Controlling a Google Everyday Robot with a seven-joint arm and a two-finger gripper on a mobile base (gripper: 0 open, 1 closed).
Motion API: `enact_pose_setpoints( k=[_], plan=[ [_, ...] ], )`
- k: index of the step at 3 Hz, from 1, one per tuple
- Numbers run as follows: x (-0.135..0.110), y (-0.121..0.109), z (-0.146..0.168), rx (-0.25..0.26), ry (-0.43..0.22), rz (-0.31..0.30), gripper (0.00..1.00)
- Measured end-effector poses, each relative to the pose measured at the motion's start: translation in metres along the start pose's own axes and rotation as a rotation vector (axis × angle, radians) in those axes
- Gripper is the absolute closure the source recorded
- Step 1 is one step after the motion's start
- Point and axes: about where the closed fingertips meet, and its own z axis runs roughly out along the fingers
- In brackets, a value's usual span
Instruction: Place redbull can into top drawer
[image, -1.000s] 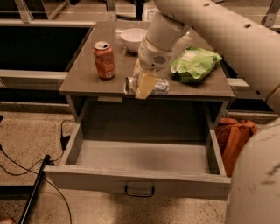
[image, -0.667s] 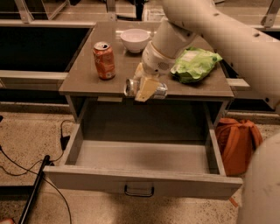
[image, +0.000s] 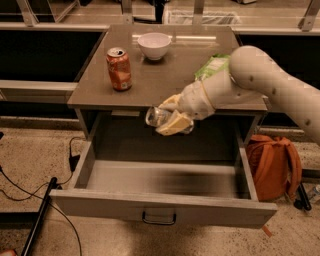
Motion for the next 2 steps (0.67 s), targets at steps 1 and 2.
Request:
enact_pose_setpoints(
  k=[1,2],
  plan=[
    [0.016,0.013,-0.022,0.081,-0.086,0.067,1.0],
    [0.027,0.016,-0.035,0.148,-0.11,0.119,1.0]
  ],
)
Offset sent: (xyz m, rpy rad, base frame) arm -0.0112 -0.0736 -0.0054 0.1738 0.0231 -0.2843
